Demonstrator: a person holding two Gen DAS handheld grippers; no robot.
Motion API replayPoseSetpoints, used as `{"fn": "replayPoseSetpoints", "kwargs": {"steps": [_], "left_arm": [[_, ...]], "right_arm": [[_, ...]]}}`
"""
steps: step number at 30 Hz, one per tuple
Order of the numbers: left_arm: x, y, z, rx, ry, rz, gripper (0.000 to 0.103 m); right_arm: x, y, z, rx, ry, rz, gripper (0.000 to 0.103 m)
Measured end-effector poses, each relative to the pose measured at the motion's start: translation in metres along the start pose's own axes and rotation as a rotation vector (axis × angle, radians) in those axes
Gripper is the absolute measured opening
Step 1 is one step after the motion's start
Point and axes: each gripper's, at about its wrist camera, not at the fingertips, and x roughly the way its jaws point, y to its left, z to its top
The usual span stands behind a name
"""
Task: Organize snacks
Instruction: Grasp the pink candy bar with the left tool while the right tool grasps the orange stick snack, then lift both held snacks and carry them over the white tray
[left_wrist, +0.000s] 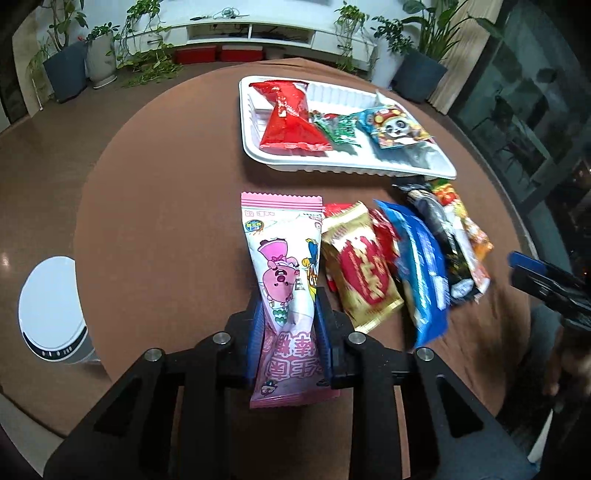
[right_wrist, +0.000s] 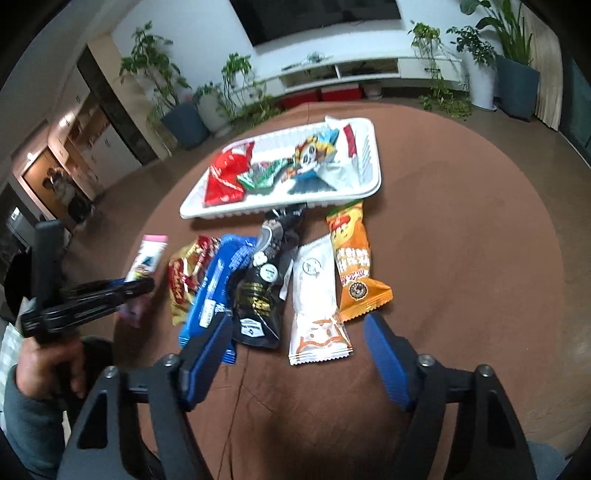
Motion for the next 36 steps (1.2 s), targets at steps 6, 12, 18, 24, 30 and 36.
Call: {"fn": "replayPoseSetpoints", "kwargs": {"steps": [6, 12, 18, 24, 30, 36], "left_arm": [[-0.011, -0.003, -0.016, 0.002, -0.004, -0.038, 0.024], [-0.012, -0.001, -0.017, -0.004, -0.006, -0.049, 0.024], [-0.005, -0.001, -0.014, 0.004, 0.007, -0.050, 0.024], [-0.004, -0.002, -0.013, 0.005, 0.008, -0.047, 0.024], [-0.002, -0.002, -0.013, 0.002, 0.009, -0.047, 0.024], [-0.004, -0.001, -0.013, -0.012, 0.002, -0.053, 0.024]], "right_arm": [[0.006, -0.020, 0.027, 0.020, -0.018, -0.072, 0.069], [0.030, -0.026, 0.050, -0.033, 0.041, -0.151, 0.057], [0.054, -0.035, 0.048, -0.036, 0.116, -0.150, 0.051], [0.068, -0.030, 0.050, -0.095, 0.141, -0.189, 0.049], [0.071, -0.028, 0.049, -0.133, 0.137, -0.227, 0.037], [0.071, -0.018, 0.044, -0.198, 0.132, -0.265, 0.029]]}}
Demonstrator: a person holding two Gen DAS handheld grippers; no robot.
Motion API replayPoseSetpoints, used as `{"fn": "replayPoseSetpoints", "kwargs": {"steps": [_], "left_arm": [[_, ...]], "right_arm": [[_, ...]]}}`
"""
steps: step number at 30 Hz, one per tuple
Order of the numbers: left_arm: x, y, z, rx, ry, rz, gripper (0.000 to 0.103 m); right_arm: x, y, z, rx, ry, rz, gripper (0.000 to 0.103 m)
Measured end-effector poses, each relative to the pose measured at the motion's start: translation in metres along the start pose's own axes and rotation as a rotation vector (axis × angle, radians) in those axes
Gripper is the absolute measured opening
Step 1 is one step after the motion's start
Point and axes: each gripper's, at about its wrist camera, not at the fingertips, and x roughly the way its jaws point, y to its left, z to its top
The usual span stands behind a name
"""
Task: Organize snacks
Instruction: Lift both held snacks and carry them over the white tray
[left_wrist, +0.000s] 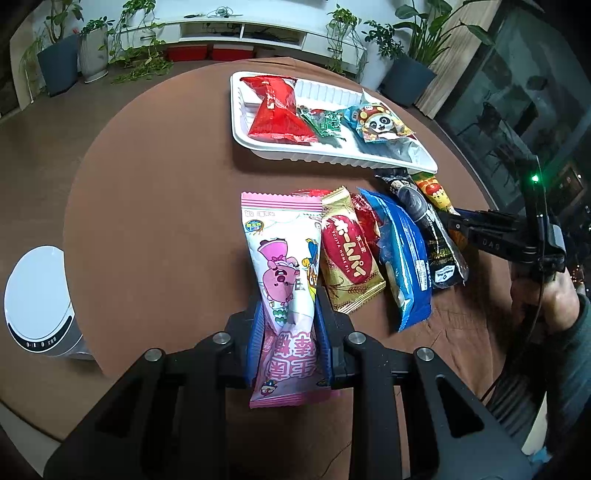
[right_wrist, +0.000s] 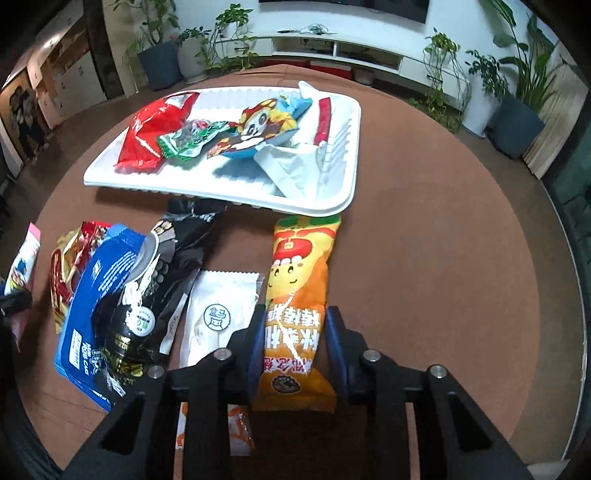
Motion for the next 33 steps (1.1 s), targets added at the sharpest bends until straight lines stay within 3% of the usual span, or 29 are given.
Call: {"fn": "replayPoseSetpoints", "kwargs": {"steps": [4, 11, 22, 33], "left_arm": [[0.001, 0.000, 0.000, 0.000, -0.002, -0.001, 0.024], [-0.003, 0.002, -0.002, -0.012, -0.016, -0.010, 0.024], [-0.013, -0.001, -0.008, -0.033, -0.055, -0.045, 0.024], [-0.029, -0.008, -0.013, -0.024, -0.081, -0.061, 0.024]], "right_arm": [[-0.002, 0.001, -0.001, -0.002, 0.000, 0.003, 0.025], [-0.005, -0.012, -0.004, 0.088, 0.001, 0.088, 0.024], [-0.043, -0.033, -0.018, 0.226, -0.091, 0.196, 0.024], [-0.053, -0.038, -0.029, 0.254, -0.103, 0.200, 0.024]]}}
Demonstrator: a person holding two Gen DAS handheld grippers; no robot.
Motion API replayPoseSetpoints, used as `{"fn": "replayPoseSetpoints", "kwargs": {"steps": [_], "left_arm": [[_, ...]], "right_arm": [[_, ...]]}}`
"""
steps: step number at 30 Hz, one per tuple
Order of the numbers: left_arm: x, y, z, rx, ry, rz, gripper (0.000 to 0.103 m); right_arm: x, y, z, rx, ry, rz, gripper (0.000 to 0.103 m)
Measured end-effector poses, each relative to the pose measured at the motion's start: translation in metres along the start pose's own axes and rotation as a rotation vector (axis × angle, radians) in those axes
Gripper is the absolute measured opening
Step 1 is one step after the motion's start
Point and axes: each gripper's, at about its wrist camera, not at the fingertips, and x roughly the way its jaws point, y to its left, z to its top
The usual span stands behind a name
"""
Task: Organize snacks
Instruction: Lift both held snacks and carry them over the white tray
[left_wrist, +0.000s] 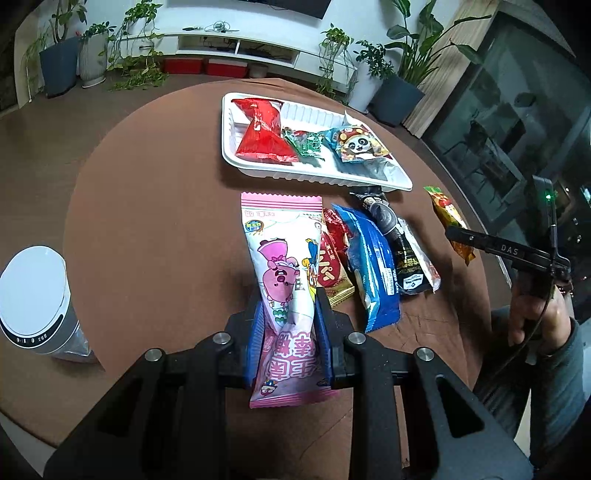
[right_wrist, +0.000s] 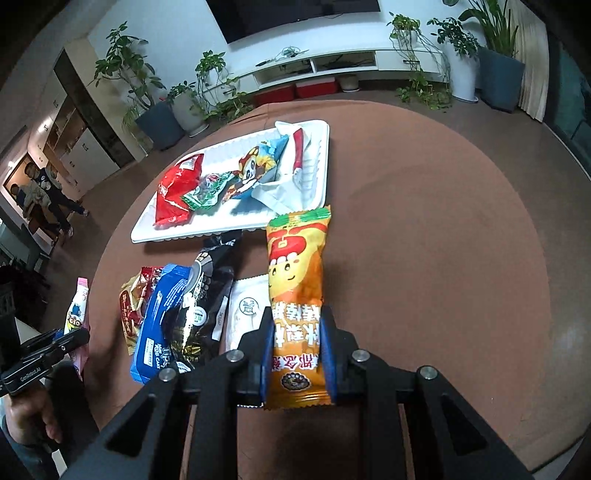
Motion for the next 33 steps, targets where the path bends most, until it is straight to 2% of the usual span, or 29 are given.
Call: {"fn": "replayPoseSetpoints", "kwargs": {"steps": [16, 33], "left_arm": [[-0.014, -0.008, 0.001, 0.006, -0.035, -0.018, 0.024], [-0.024, -0.015, 0.006, 0.013, -0.056, -0.032, 0.024]], "right_arm": [[-0.028, -0.003, -0.001, 0.038, -0.065, 0.055, 0.024], [-0.040, -0.002, 0.003, 0.062, -0.093, 0.133, 0.024]]}}
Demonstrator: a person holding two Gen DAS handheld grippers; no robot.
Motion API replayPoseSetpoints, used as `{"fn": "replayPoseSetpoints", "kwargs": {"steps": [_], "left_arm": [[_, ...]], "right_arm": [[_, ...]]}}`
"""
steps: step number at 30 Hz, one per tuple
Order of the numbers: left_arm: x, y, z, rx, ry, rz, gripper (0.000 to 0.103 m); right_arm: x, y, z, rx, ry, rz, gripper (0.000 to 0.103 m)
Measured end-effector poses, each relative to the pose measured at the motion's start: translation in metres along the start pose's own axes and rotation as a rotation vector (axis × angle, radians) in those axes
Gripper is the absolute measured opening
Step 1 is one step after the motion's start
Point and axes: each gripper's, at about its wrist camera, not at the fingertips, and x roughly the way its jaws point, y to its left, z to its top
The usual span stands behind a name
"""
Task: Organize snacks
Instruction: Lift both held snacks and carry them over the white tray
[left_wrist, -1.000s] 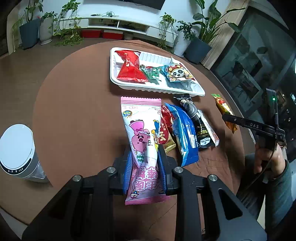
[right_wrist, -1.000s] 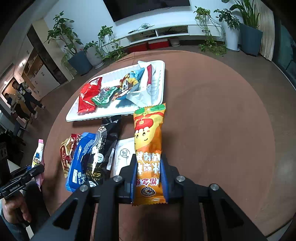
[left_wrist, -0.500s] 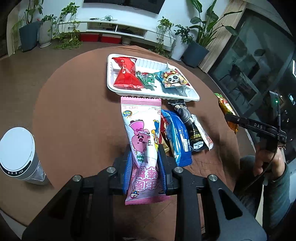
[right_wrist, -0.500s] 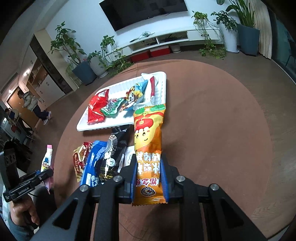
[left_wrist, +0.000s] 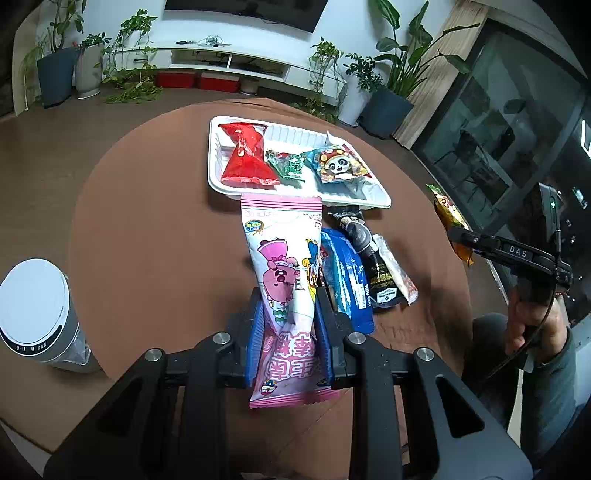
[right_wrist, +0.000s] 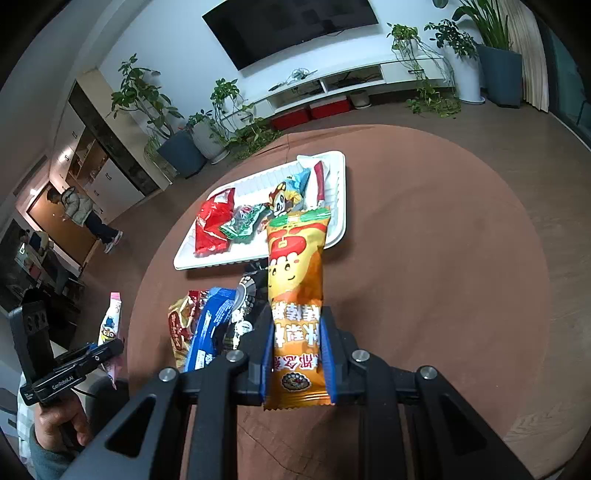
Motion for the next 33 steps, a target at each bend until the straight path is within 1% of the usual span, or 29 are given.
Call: {"fn": "replayPoseSetpoints", "kwargs": {"steps": [5, 11, 21, 27, 33], "left_arm": [[-0.004, -0.003, 0.007, 0.007, -0.017, -0.005, 0.024], [-0.010, -0.004, 0.017, 0.008, -0.041, -0.001, 0.024], [-0.020, -0.001, 0.035, 0.005, -0.079, -0.001, 0.024], [-0.034, 0.000, 0.060, 0.012, -0.124, 0.003, 0.024], [-0.041, -0.009, 0.097, 0.063, -0.159, 0.011, 0.024]], "right_arm": [[-0.007, -0.001, 0.002, 0.013, -0.018, 0.033, 0.024], [-0.018, 0.004, 0.014, 0.017, -0.058, 0.076, 0.024], [-0.020, 0.017, 0.027, 0.008, -0.077, 0.118, 0.024], [-0.030, 0.029, 0.042, -0.014, -0.116, 0.137, 0.024], [-0.031, 0.051, 0.069, -0.060, -0.143, 0.163, 0.024]]}}
